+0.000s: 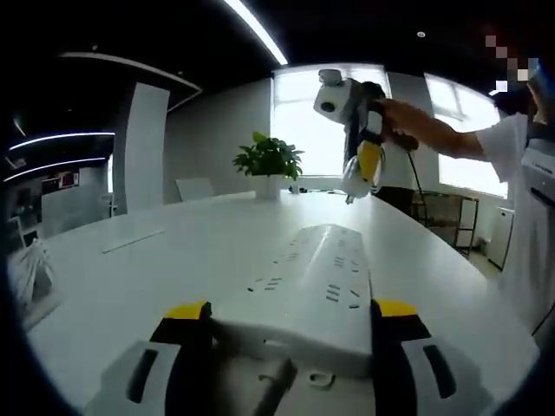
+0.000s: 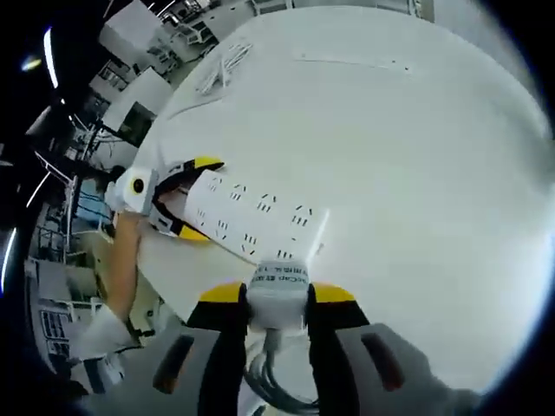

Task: Straighten the power strip on the desk, plug the charger into it

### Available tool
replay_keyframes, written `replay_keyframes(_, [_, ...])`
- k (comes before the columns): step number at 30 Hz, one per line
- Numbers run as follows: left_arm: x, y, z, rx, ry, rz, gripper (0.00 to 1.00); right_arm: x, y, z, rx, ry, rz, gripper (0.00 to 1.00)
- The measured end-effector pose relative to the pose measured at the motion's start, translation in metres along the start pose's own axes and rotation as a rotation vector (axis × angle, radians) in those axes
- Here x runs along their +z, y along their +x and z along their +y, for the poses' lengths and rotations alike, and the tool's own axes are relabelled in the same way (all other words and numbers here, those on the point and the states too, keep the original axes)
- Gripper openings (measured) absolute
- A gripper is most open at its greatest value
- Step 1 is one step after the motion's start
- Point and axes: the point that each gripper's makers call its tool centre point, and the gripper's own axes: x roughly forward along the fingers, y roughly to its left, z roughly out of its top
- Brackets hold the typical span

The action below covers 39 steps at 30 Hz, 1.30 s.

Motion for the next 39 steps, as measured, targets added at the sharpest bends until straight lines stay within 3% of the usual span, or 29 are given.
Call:
replay_keyframes(12, [0.0,0.0,0.0,0.0,0.0,0.0,0.75,-0.009,0.011,0.0,-0.016,0.0,0.074,0.26])
replay_keyframes(24, [-0.001,0.0,0.0,0.002,0.001,0.0,0.75,0.005,0.025,0.0,-0.031,0.018,0.117,0.26])
replay_keyframes(39, [-0.001,-0.001,-0.002,0.003,0.001,0.0,0.75,0.002,0.035,-0.001,-0.072,0.102,0.149,0.26])
